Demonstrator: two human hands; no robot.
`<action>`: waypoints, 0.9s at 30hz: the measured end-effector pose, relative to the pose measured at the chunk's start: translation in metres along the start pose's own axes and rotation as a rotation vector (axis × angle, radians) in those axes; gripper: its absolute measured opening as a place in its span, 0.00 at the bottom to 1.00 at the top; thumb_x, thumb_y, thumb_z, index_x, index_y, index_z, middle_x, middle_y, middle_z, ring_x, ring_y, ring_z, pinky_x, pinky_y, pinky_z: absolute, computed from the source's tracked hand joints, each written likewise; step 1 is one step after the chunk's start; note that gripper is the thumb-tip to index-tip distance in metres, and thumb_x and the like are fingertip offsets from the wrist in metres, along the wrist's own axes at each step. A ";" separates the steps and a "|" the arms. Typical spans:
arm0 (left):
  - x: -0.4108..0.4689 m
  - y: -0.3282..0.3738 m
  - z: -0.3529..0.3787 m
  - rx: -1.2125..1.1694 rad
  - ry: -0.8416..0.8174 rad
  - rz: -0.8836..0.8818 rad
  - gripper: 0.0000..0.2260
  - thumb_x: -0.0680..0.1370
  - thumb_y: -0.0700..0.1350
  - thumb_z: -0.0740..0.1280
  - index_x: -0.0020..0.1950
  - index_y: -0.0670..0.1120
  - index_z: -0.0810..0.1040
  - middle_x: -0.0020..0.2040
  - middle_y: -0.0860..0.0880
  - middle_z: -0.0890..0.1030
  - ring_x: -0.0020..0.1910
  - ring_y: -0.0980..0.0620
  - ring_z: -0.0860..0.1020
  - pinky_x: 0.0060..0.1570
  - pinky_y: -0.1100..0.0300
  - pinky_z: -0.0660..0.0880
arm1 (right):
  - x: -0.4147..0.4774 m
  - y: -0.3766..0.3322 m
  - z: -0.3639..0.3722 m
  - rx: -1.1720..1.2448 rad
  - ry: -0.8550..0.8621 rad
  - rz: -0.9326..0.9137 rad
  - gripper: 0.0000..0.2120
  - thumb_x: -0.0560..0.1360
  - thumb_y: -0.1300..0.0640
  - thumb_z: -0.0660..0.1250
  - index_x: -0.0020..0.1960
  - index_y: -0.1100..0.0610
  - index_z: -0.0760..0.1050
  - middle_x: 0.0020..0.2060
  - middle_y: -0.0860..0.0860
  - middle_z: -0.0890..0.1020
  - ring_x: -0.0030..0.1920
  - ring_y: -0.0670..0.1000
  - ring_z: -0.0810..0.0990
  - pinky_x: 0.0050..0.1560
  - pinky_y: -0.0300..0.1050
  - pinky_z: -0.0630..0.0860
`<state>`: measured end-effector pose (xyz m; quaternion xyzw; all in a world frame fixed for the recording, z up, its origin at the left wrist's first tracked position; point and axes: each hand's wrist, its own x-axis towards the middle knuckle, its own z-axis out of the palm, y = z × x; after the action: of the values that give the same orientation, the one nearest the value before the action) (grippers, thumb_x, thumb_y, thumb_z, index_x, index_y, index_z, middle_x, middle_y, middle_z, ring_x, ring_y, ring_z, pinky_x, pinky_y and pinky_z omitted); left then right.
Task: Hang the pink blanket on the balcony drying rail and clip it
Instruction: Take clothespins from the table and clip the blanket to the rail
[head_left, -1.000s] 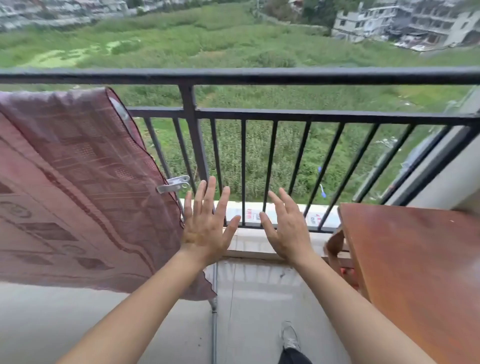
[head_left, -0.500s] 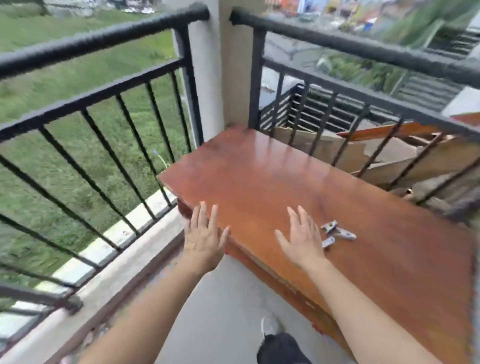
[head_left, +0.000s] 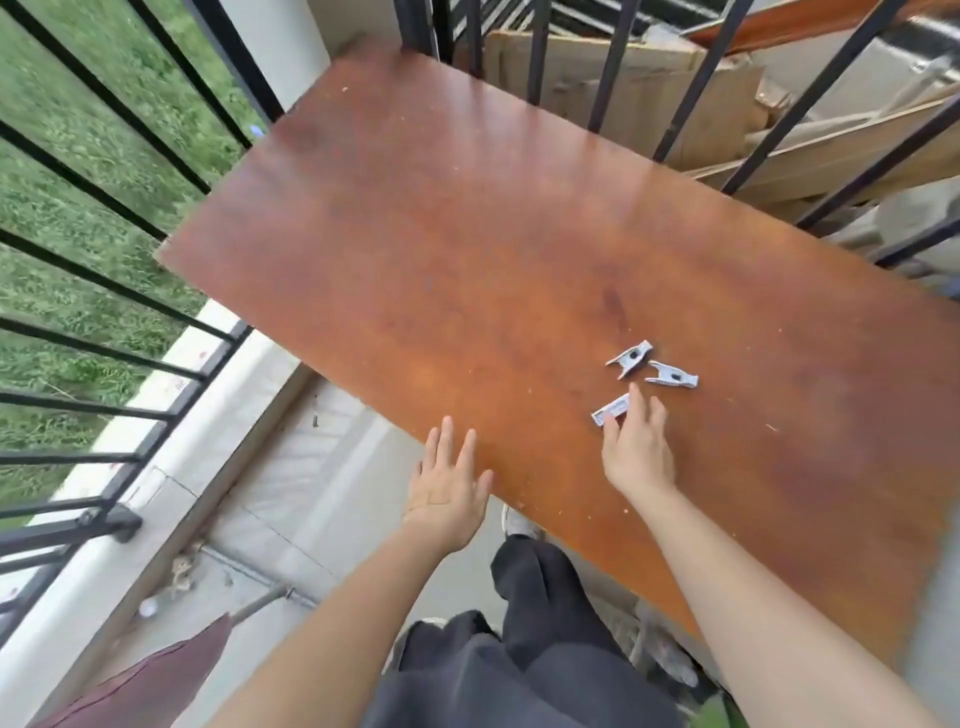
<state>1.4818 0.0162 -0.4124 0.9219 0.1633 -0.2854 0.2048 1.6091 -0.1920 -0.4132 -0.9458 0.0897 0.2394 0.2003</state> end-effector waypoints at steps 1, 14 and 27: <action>0.003 0.001 0.005 -0.025 -0.055 -0.024 0.27 0.83 0.59 0.46 0.80 0.52 0.45 0.79 0.50 0.36 0.78 0.49 0.37 0.76 0.47 0.46 | 0.006 -0.001 0.002 -0.006 -0.001 0.007 0.26 0.83 0.51 0.57 0.79 0.51 0.55 0.78 0.55 0.57 0.66 0.62 0.74 0.59 0.56 0.73; 0.004 -0.017 -0.018 -0.191 -0.116 -0.179 0.26 0.83 0.57 0.49 0.80 0.51 0.51 0.81 0.49 0.47 0.79 0.49 0.46 0.76 0.47 0.50 | 0.027 -0.049 0.006 0.030 -0.096 -0.158 0.22 0.72 0.52 0.76 0.64 0.57 0.78 0.58 0.57 0.79 0.61 0.59 0.76 0.62 0.48 0.69; -0.186 -0.174 -0.066 -0.453 0.512 -0.626 0.24 0.82 0.56 0.54 0.78 0.51 0.57 0.80 0.49 0.51 0.77 0.45 0.54 0.73 0.50 0.55 | -0.124 -0.260 0.099 0.362 -0.371 -0.549 0.11 0.68 0.55 0.80 0.48 0.59 0.87 0.48 0.54 0.84 0.42 0.47 0.82 0.49 0.36 0.76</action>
<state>1.2935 0.1625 -0.3021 0.8010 0.5374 -0.0536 0.2582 1.5289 0.0936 -0.3445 -0.8247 -0.1639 0.3242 0.4336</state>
